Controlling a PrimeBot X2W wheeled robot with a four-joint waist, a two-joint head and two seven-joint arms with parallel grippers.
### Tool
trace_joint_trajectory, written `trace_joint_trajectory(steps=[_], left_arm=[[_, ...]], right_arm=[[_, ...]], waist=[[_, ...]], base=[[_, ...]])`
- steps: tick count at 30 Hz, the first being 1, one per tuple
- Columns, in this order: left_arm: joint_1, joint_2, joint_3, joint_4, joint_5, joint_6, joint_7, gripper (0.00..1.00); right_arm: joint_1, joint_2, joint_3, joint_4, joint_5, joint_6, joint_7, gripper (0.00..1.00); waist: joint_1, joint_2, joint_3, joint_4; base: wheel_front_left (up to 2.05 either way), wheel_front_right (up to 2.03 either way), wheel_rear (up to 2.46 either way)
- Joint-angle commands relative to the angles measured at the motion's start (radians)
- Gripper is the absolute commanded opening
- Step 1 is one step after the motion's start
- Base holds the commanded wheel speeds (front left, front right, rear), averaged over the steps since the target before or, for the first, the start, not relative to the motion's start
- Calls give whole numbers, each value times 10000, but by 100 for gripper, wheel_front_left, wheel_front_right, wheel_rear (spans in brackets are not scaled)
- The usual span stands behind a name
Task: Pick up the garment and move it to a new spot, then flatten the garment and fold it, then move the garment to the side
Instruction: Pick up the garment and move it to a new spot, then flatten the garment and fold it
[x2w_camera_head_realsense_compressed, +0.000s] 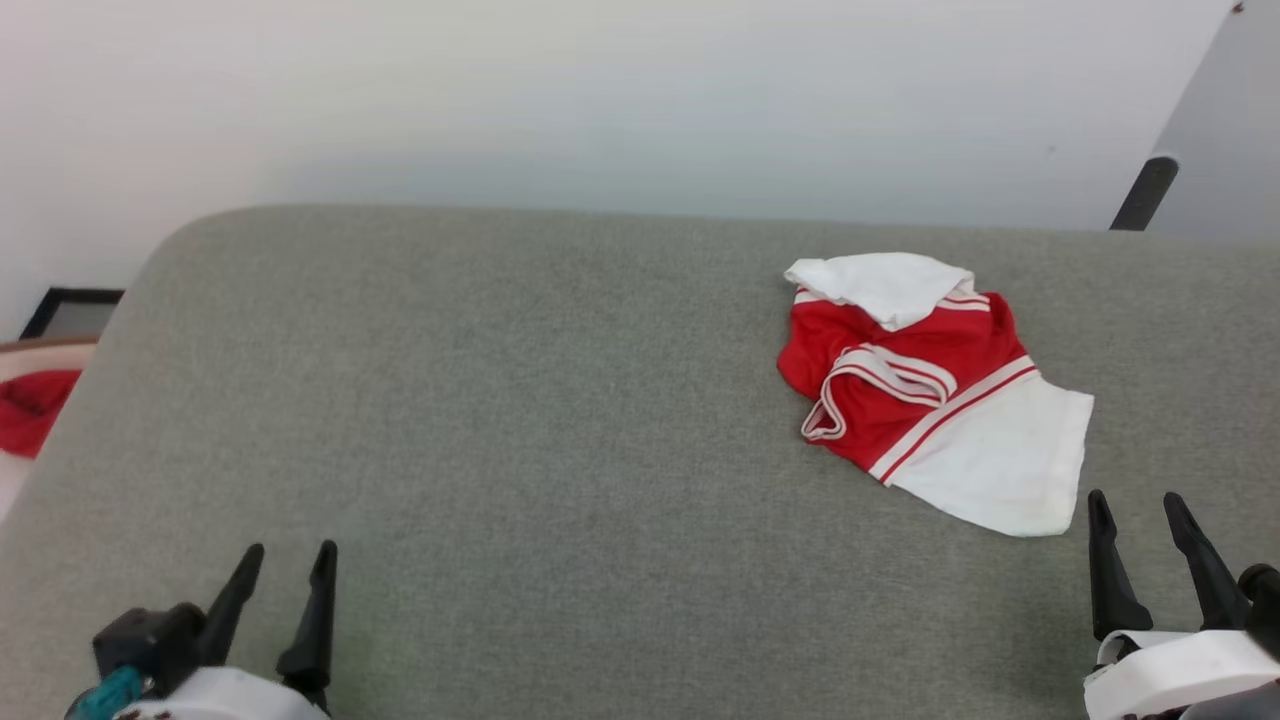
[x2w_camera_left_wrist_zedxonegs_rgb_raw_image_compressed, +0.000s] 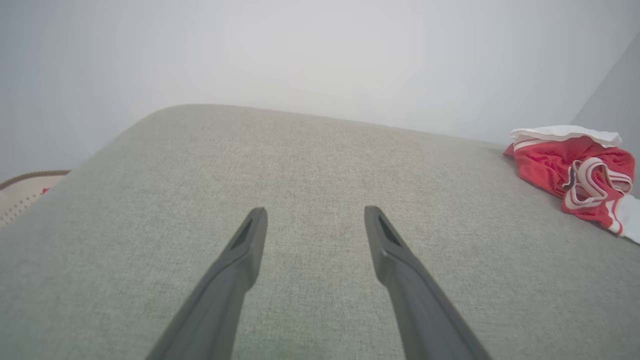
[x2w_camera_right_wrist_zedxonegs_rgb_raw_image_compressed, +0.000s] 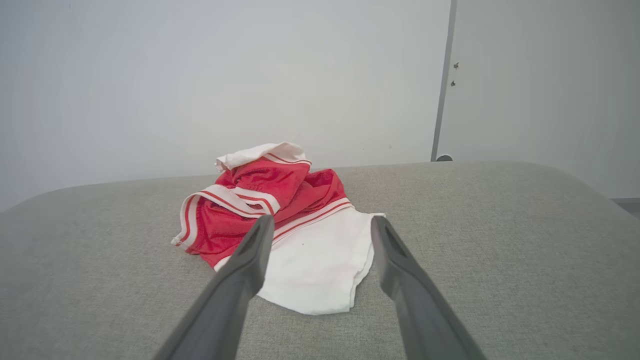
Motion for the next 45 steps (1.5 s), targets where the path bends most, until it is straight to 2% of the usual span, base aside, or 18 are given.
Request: trace_joint_trajectory(steps=[1, 8, 13, 21, 36, 39, 41, 45], left_arm=[[196, -92, 250, -241, 328, -55, -8, 100], [897, -632, 1361, -1225, 2154, -245, -6, 100], [1150, -1009, 1662, -1255, 2796, -436, -6, 100], [1239, -1473, 2002, -1093, 3288, -696, -6, 100], [925, -1851, 2266, -1078, 3615, -874, -6, 100], [467, -1751, 2018, -1145, 3583, -911, -6, 100], [-93, -1473, 1643, -1114, 3626, -928, -5, 100], [-2019, -530, -16, -923, 3220, -919, 691, 100]], right_arm=[[111, 43, -31, -44, 97, -3, -35, 100], [98, 156, -48, -163, 182, -3, -76, 100], [102, 255, -5, -168, 126, -3, -112, 100], [59, 362, -11, 56, 107, -3, -247, 100], [-189, 468, 55, 160, 91, -3, -354, 100], [-308, 550, 73, 124, 97, -3, -385, 100], [-459, 595, 125, 100, 87, -3, -410, 100], [-826, 676, 255, 105, 152, -3, -484, 100]], waist=[[0, 0, -179, -115], [0, 0, -385, -210], [0, 0, -415, -304], [0, 0, -338, -346], [0, 0, -75, -388], [0, 0, 148, -450], [0, 0, 349, -531], [0, 0, 918, -787]], base=[[0, 0, 0], [0, 0, 0], [0, 0, 0], [0, 0, 0], [0, 0, 0], [0, 0, 0], [0, 0, 0], [0, 0, 0]])
